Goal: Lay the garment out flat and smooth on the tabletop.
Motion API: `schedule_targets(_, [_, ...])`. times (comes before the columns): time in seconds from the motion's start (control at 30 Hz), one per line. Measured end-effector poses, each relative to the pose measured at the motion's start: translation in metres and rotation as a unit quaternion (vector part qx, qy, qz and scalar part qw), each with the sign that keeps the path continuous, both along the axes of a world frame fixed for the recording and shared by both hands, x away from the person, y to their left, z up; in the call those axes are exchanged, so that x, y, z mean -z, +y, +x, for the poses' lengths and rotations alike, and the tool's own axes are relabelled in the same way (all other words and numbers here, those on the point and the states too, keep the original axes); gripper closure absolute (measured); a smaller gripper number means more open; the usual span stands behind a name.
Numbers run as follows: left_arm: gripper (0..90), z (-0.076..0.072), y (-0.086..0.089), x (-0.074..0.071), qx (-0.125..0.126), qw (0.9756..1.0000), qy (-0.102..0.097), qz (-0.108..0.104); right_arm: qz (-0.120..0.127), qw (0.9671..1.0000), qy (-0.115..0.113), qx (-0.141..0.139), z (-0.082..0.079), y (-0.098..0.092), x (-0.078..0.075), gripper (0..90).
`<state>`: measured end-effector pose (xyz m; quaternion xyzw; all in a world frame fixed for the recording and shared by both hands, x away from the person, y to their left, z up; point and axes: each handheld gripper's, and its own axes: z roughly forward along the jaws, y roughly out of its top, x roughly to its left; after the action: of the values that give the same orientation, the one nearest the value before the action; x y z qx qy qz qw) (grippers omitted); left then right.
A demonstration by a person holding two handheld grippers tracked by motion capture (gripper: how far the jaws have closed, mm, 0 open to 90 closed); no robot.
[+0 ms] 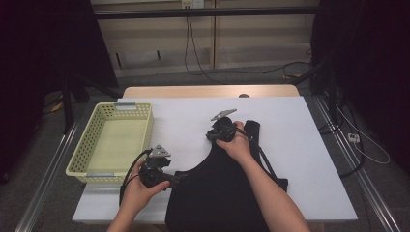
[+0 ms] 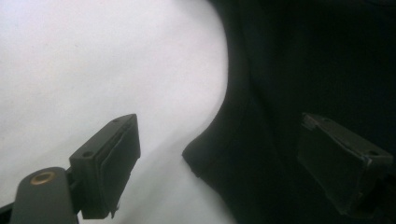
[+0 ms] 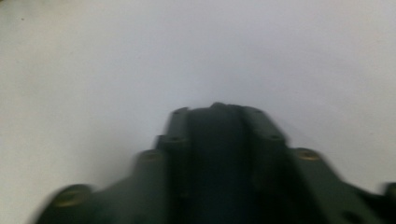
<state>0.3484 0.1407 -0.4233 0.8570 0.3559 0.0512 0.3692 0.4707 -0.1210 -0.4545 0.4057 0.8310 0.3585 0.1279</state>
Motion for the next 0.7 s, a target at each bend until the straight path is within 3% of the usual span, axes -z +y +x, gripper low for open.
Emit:
schedule_targets(0.07, [14.4, 0.0, 0.0, 0.0, 0.0, 1.0, 0.0, 0.0, 0.008, 0.9997, -0.015, 0.019, 0.001, -0.003, -0.007, 78.2])
schedule_targets(0.13, [14.4, 0.0, 0.0, 0.0, 0.0, 1.0, 0.001, 0.0, 0.04, 0.9981, -0.035, 0.031, 0.002, -0.008, -0.016, 78.8])
schedule_targets(0.2, [14.4, 0.0, 0.0, 0.001, 0.0, 1.0, 0.002, 0.0, 0.055, 0.9958, -0.058, 0.044, 0.004, -0.012, -0.026, 77.3])
schedule_targets(0.27, [14.4, 0.0, -0.001, 0.001, 0.001, 1.0, 0.002, 0.002, 0.076, 0.9922, -0.084, 0.054, 0.006, -0.014, -0.034, 66.2])
schedule_targets(0.33, [14.4, 0.0, 0.0, 0.002, 0.001, 1.0, 0.002, 0.003, 0.093, 0.99, -0.089, 0.057, 0.007, -0.014, -0.038, 60.2])
schedule_targets(0.5, [14.4, 0.0, 0.001, 0.002, -0.001, 1.0, 0.004, 0.003, 0.059, 0.9937, -0.08, 0.052, 0.005, -0.014, -0.039, 47.1])
schedule_targets(0.7, [14.4, 0.0, 0.001, 0.002, -0.001, 1.0, 0.004, 0.003, 0.013, 0.9978, -0.052, 0.039, 0.002, -0.014, -0.029, 48.8])
